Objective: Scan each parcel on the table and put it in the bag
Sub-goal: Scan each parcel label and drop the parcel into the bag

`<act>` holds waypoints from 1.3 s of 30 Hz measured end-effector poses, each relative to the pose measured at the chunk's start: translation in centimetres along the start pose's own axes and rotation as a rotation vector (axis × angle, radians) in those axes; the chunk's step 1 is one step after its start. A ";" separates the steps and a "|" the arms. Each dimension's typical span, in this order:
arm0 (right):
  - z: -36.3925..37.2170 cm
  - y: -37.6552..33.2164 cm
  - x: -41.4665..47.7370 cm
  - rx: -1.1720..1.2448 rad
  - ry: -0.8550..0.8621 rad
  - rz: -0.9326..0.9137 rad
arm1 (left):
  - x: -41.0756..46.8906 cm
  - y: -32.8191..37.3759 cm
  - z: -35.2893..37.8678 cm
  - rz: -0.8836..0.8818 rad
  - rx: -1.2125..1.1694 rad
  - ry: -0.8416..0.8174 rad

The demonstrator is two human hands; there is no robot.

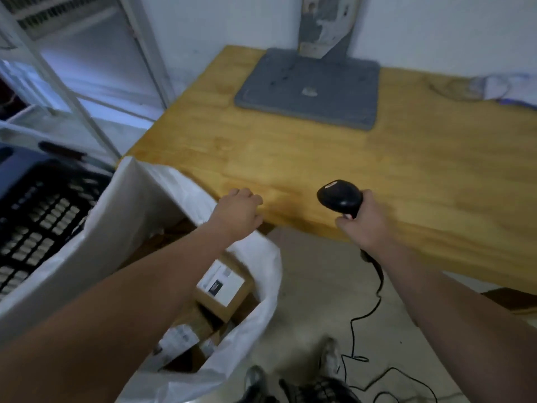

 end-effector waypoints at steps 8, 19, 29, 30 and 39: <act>-17.1 6.1 2.1 0.035 0.228 0.070 | 9.7 16.1 -7.7 0.220 0.004 0.088; -27.7 16.7 13.1 0.546 0.126 0.237 | 24.9 26.6 -10.5 0.185 -0.142 0.033; -30.4 15.2 26.8 0.281 0.167 0.254 | 34.2 25.6 -11.0 0.095 -0.174 -0.060; -30.4 14.9 27.9 0.273 0.183 0.243 | 35.1 25.3 -11.1 0.097 -0.189 -0.060; -25.1 18.5 31.4 -0.055 0.135 0.437 | 39.4 22.4 -10.2 0.104 -0.191 -0.111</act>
Point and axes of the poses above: each hand's wrist, its own x-axis towards the middle knuckle, its own z-axis out of the palm, y = z × x, the point moved 9 cm from there along x, towards the middle knuckle, and after that the axes turned 13 degrees about -y, right-handed, at the moved point
